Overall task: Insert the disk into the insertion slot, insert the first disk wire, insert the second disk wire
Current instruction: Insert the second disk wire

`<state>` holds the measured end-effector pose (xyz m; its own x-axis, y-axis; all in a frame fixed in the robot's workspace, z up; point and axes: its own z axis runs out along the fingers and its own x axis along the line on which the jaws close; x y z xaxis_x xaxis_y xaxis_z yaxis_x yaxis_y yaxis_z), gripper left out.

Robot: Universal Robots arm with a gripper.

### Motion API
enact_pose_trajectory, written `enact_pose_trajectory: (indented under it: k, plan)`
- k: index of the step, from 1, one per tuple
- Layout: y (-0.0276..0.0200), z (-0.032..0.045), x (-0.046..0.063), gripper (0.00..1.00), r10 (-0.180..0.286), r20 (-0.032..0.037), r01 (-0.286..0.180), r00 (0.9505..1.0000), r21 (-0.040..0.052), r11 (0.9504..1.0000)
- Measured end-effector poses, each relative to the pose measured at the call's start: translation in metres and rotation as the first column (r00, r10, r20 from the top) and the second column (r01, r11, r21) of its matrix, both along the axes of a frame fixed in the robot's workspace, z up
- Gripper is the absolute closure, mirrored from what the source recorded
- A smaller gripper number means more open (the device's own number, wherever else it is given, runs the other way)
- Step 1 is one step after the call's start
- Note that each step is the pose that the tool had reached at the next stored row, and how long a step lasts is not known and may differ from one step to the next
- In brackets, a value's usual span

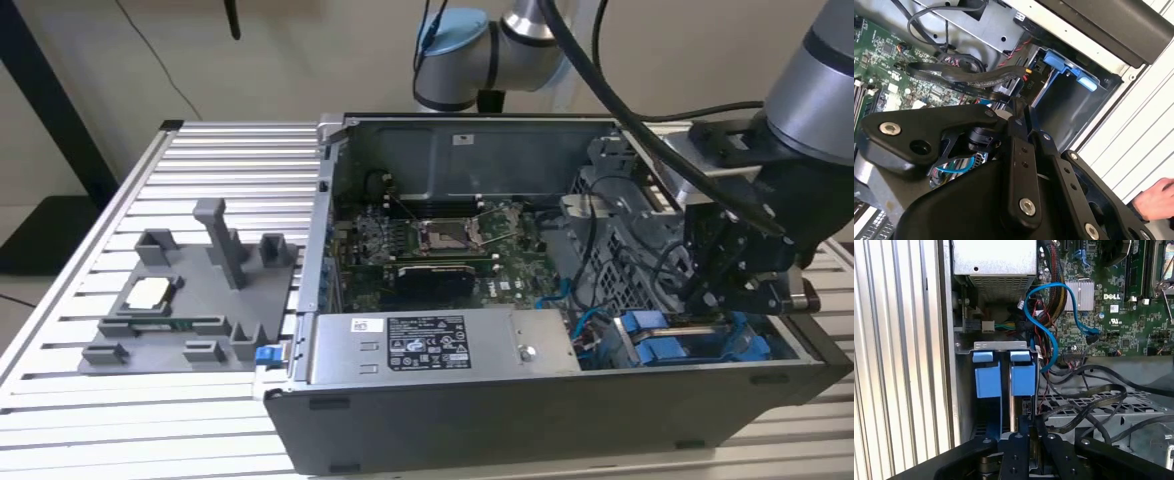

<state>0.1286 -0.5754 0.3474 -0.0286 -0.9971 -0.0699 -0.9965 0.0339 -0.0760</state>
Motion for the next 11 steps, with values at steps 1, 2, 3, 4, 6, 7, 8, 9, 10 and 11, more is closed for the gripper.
enact_pose_trajectory:
  k: [1, 2, 3, 4, 6, 7, 8, 9, 10, 11]
  plan:
    - [0.0000, -0.0001, 0.0000, 0.84, 0.000, 0.0001, 0.000, 1.0000, 0.0000, 1.0000]
    - [0.0001, -0.0002, 0.0000, 0.84, 0.000, 0.0000, 0.000, 1.0000, 0.0002, 1.0000]
    - [0.0001, -0.0003, 0.0000, 0.84, 0.000, 0.0001, 0.000, 1.0000, 0.0003, 1.0000]
    - [0.0003, -0.0007, -0.0001, 0.84, 0.000, 0.0001, 0.000, 1.0000, 0.0006, 1.0000]
    - [0.0006, -0.0013, -0.0001, 0.84, 0.000, 0.0001, 0.000, 1.0000, 0.0004, 1.0000]
    - [0.0008, -0.0017, -0.0002, 0.84, 0.000, 0.0001, 0.000, 1.0000, 0.0003, 1.0000]
    - [0.0010, -0.0020, -0.0002, 0.84, 0.000, 0.0001, 0.000, 1.0000, 0.0003, 1.0000]
    - [0.0011, -0.0022, -0.0002, 0.84, 0.000, 0.0001, 0.000, 1.0000, 0.0003, 1.0000]
    - [0.0012, -0.0025, -0.0002, 0.84, 0.000, 0.0001, 0.000, 1.0000, 0.0003, 1.0000]
    - [0.0013, -0.0028, -0.0002, 0.84, 0.000, 0.0002, 0.000, 1.0000, 0.0002, 1.0000]
